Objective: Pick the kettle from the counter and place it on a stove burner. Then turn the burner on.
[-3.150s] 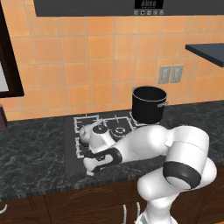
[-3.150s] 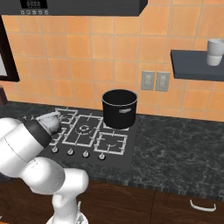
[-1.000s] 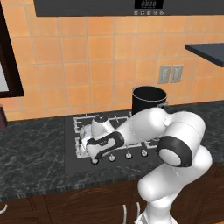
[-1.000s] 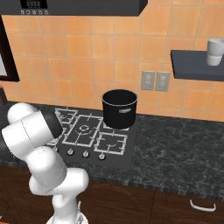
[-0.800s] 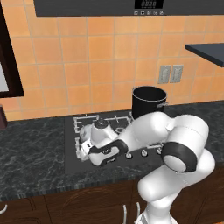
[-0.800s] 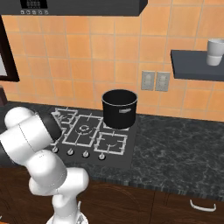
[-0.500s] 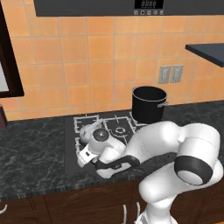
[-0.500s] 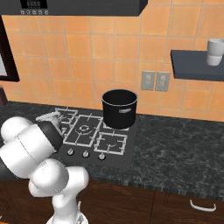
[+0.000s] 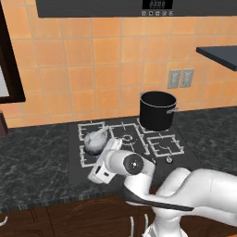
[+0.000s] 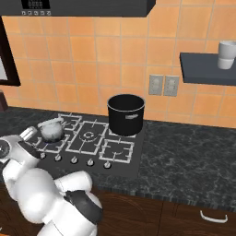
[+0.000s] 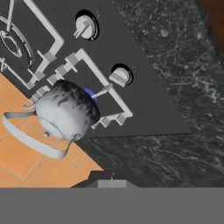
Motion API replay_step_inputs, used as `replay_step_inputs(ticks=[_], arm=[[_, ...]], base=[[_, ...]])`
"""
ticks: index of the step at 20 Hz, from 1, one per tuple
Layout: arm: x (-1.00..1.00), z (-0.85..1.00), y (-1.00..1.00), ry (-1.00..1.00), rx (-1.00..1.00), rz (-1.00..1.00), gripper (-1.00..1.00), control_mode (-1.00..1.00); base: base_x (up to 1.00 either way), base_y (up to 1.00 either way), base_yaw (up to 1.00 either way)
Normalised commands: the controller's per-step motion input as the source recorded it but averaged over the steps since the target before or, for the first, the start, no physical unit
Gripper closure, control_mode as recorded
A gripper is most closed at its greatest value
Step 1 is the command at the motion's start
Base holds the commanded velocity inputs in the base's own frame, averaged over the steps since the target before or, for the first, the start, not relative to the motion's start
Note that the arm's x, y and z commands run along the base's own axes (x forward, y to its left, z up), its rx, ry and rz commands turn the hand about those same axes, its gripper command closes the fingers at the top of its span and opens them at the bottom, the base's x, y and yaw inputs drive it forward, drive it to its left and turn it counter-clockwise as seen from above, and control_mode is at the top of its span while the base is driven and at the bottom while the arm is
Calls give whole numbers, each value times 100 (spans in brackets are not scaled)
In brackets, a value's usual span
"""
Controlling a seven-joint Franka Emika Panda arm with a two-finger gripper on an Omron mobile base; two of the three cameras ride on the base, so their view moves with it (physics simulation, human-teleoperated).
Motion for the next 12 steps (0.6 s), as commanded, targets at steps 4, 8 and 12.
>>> replay_step_inputs(ticks=[4,8,12], arm=[[-69,100,-15,-53,3,25,100,-100],[-90,100,-63,-49,14,8,100,-100],[-100,100,-100,-35,29,0,100,-100]], base=[[0,0,0],[0,0,0],[0,0,0]])
